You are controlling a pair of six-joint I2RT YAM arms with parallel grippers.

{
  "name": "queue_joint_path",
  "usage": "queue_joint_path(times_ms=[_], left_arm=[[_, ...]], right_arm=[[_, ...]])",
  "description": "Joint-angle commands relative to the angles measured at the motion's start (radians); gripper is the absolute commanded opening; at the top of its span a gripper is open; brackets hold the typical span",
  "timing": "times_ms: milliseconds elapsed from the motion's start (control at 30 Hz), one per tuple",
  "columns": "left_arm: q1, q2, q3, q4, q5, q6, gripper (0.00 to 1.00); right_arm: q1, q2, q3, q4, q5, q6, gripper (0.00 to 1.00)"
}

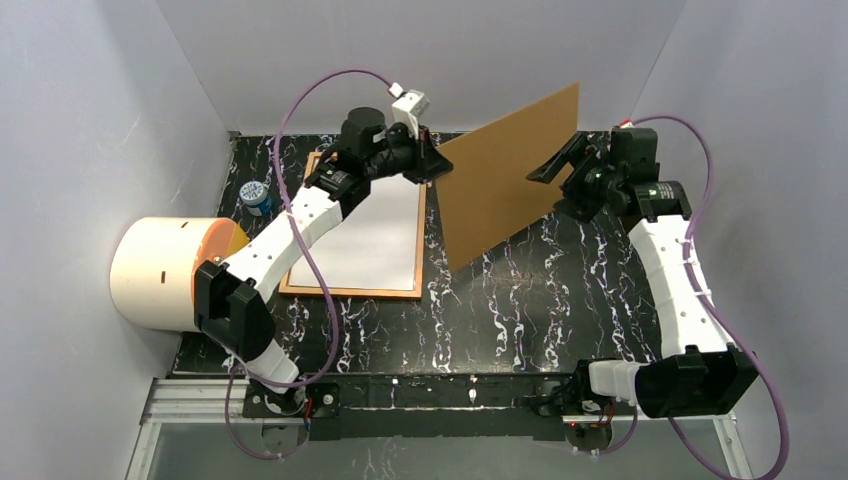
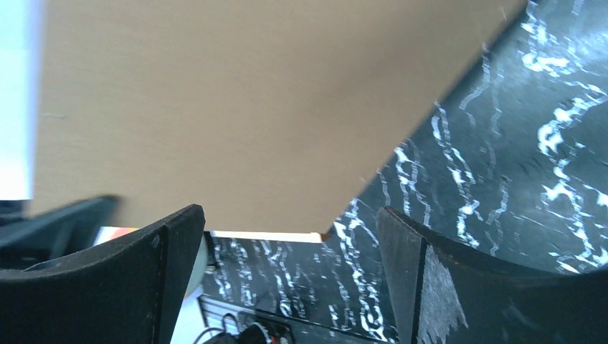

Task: Put the photo into the frame
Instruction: Turn over the photo frame item at the center of the board.

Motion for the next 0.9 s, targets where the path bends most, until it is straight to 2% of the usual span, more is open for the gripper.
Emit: queue_joint_path(times_ms=[0, 133, 233, 500, 667, 867], left_arm=[[-0.095, -0.092, 0.043, -0.005, -0.121, 0.209, 0.00], [-0.204, -0.136, 0.006, -0.025, -0.327, 0.365, 0.00], [-0.250, -0.157, -0.028, -0.002, -0.397, 0.426, 0.00], [-0.339, -0.228, -0.159, 0.023, -0.439, 0.580, 0.00], [-0.389, -0.308, -0.297, 0.099, -0.403, 0.705, 0.00], [-0.438, -0.341, -0.361, 0.110, -0.410, 0.804, 0.00]], right_arm=[[0.001, 0.034, 0.152, -0.038, -0.082, 0.042, 0.99], [0.001, 0.046, 0.254, -0.069, -0.081, 0.112, 0.99], [0.001, 0.076, 0.311, -0.138, -0.074, 0.179, 0.99], [0.002, 0.060, 0.336, -0.263, 0.084, 0.301, 0.95], [0.001, 0.064, 0.304, -0.321, 0.108, 0.327, 0.90], [0.001, 0.061, 0.233, -0.322, 0.121, 0.339, 0.84]])
